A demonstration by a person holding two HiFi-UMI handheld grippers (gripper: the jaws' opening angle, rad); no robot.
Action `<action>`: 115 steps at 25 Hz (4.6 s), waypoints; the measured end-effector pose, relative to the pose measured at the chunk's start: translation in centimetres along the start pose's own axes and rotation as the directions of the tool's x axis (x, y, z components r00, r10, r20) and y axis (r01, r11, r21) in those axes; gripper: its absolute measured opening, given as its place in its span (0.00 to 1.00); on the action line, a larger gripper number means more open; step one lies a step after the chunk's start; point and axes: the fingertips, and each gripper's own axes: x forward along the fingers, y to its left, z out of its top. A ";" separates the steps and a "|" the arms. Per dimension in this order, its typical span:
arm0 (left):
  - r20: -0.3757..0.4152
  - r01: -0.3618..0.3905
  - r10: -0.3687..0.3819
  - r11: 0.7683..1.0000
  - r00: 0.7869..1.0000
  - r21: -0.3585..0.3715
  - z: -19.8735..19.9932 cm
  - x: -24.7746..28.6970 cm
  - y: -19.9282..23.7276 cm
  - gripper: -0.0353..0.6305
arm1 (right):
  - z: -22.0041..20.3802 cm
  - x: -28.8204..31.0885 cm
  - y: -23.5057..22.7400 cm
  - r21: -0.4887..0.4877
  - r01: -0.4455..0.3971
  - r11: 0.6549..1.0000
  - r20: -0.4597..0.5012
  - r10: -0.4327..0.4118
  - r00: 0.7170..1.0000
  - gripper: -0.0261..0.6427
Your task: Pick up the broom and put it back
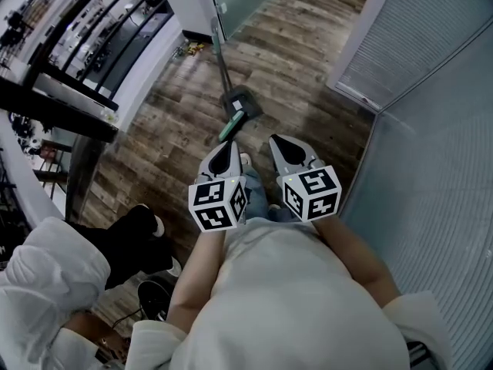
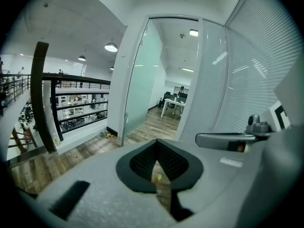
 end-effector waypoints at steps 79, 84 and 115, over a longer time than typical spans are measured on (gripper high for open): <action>-0.139 -0.021 0.003 0.991 0.990 -0.133 11.9 27.5 25.7 0.07 | 8.5 38.4 -8.3 -0.007 0.075 0.997 -0.172 -0.075 0.982 0.08; -0.132 -0.043 0.026 0.991 0.991 -0.129 11.4 28.9 26.9 0.07 | 8.0 40.9 -9.6 -0.003 0.062 0.998 -0.185 -0.061 0.981 0.12; -0.191 -0.180 0.140 0.960 0.972 -0.213 6.5 37.2 33.2 0.07 | 0.7 55.5 -15.5 -0.037 0.027 0.999 -0.319 -0.038 0.947 0.40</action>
